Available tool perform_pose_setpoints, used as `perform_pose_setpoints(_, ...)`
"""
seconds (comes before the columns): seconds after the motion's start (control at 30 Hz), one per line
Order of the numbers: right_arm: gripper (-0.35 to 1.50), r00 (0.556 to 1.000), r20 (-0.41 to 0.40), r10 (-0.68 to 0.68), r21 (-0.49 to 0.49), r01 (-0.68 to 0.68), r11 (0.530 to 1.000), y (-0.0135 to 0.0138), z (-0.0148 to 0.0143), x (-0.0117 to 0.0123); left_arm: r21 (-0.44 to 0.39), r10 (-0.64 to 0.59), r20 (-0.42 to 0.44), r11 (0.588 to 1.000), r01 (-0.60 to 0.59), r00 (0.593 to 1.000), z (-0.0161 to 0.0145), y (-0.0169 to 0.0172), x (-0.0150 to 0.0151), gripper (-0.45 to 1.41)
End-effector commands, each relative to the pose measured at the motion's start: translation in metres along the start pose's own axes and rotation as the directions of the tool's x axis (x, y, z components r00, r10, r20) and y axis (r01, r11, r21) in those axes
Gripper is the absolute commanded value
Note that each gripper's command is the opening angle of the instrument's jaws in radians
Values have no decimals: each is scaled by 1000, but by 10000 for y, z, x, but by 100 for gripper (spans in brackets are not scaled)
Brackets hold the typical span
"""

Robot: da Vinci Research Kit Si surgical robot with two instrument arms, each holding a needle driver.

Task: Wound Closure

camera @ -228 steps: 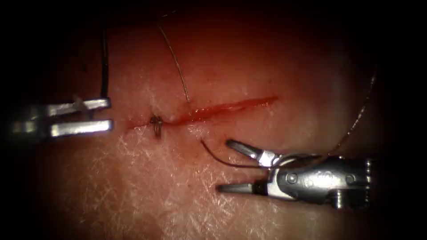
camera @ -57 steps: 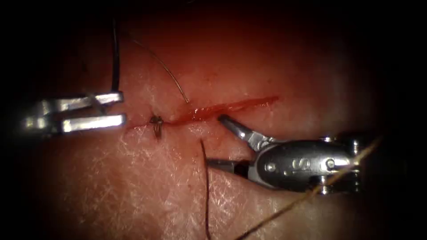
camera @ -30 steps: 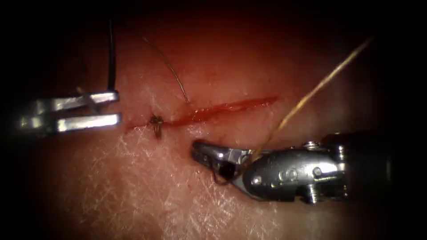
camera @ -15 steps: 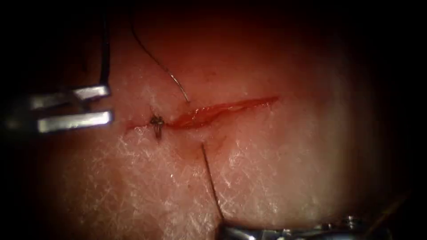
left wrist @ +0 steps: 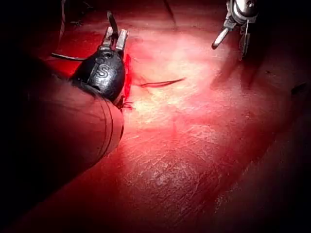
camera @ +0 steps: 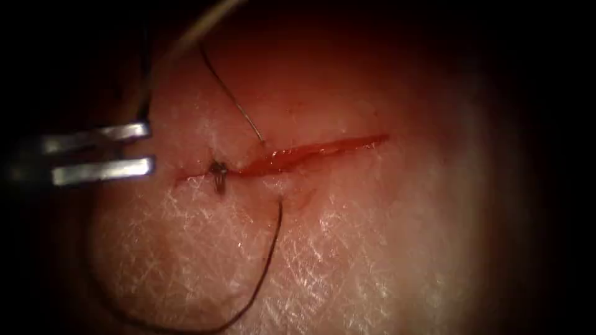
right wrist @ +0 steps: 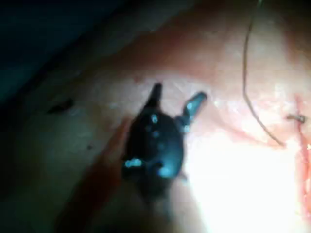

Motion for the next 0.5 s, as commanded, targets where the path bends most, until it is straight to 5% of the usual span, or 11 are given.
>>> perform_pose_setpoints(0.03, 109, 1000, 0, 8, -18, -8, 1000, 13, 1, -26, -1, 3, -1, 1000, -3, 1000, 8, 2, -9, -45)
perform_pose_setpoints(0.27, 111, 998, 48, 31, -86, -27, 996, 65, 13, -73, -16, 19, 10, 1000, -19, 1000, 11, 2, -22, -45)
perform_pose_setpoints(0.5, 108, 999, 50, 11, -167, -2, 986, 96, 51, -83, -18, 18, 7, 1000, -18, 1000, 12, 4, -19, -45)
